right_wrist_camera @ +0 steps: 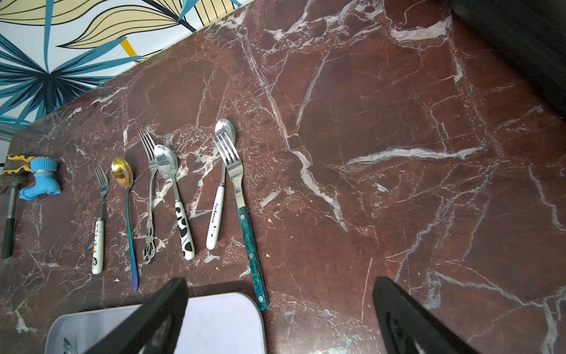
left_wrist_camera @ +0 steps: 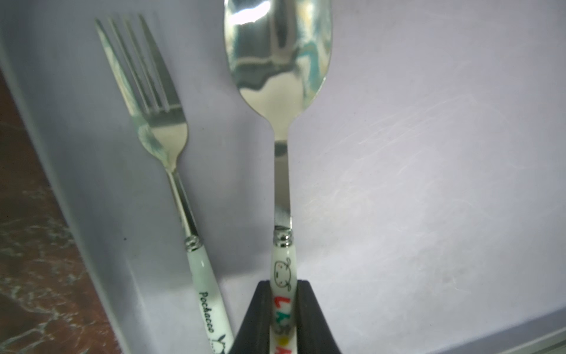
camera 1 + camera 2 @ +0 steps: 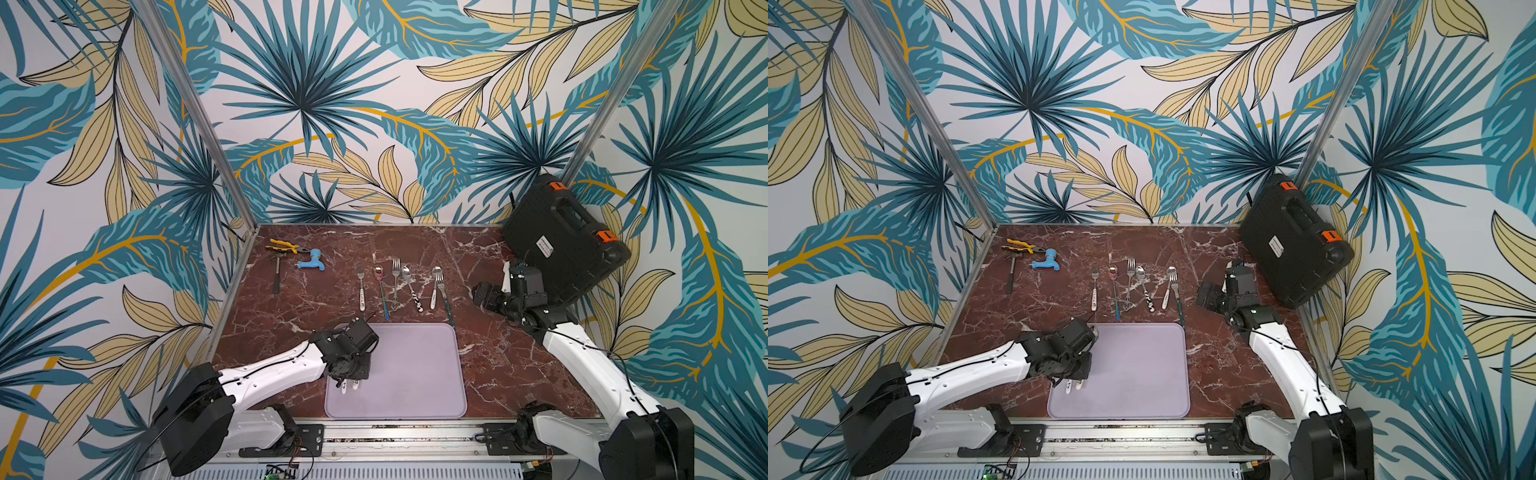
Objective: Set the spoon and fork side by side
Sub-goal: Place the spoon on the tray.
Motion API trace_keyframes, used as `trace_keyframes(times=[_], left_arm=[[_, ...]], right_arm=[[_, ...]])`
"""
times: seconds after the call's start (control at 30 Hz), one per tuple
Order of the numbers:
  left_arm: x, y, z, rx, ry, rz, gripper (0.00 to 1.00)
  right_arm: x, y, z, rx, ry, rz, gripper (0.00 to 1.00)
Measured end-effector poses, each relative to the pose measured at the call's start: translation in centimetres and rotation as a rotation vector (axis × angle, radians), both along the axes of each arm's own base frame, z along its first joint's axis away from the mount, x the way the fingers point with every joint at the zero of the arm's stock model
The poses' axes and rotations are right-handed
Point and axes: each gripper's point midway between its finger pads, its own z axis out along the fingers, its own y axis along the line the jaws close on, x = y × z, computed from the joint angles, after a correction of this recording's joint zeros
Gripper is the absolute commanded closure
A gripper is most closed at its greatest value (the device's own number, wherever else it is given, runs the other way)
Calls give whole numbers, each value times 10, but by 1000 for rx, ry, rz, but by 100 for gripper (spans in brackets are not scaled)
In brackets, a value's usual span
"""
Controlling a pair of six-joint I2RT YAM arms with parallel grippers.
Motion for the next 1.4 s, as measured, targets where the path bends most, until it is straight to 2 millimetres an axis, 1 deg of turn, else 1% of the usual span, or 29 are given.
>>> trace_keyframes(times=[0.27, 0.77, 1.0, 1.1, 1.23, 1.4], left_arm=[[-1, 2, -17, 33, 18, 44, 100], [3, 3, -19, 46, 3, 64, 100], [3, 10, -18, 69, -7, 89, 100], [3, 11, -19, 74, -7, 91, 92], [3, 11, -19, 75, -8, 88, 78], [2, 13, -19, 83, -9, 80, 67]], right_arm=[[-1, 0, -1, -1, 4, 0, 1], [-3, 0, -3, -3, 18, 0, 0], [-3, -1, -3, -3, 18, 0, 0], [-3, -1, -3, -3, 18, 0, 0], [-3, -1, -3, -3, 18, 0, 1], [-3, -1, -3, -3, 18, 0, 0]])
